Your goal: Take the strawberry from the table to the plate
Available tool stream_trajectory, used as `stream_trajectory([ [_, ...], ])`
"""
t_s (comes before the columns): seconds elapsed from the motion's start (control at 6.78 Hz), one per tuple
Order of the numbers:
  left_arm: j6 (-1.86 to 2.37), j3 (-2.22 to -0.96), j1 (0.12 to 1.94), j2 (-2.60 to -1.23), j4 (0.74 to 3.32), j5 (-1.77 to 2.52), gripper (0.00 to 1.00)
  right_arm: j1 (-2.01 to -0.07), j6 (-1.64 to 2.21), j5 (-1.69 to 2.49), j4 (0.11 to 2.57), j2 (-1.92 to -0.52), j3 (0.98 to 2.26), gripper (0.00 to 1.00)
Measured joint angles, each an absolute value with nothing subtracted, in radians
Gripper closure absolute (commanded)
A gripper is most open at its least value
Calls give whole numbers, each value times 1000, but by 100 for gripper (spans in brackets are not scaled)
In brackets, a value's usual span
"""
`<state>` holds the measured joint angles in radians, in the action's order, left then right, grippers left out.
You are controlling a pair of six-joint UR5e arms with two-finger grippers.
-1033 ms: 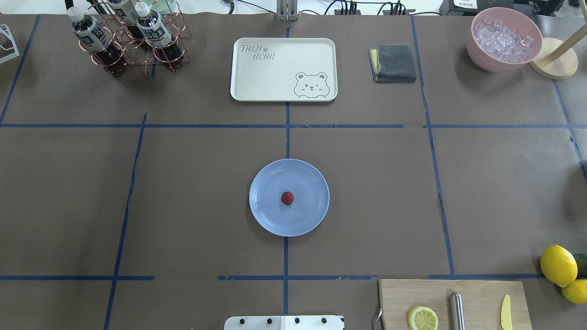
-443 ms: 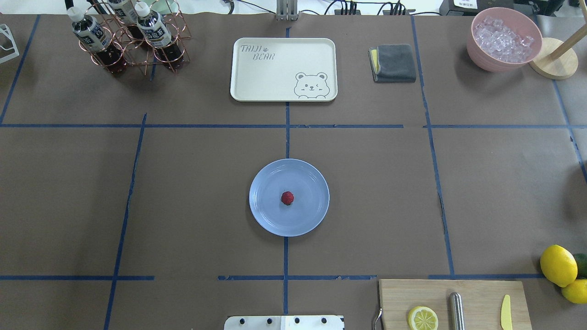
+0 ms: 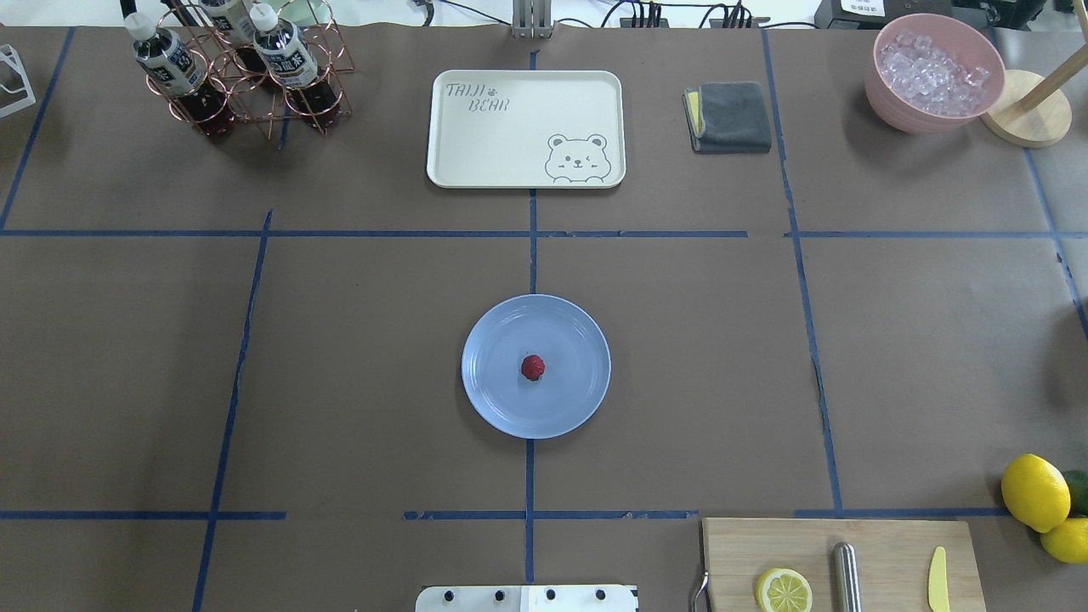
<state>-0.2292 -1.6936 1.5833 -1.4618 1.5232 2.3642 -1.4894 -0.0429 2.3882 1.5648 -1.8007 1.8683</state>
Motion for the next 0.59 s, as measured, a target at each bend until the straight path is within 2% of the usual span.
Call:
stream_trajectory([
  [0.59,-166,-1677,1583,-1500,1519,2360,0,-1489,-43,2342,1565,-1802,1866,0],
])
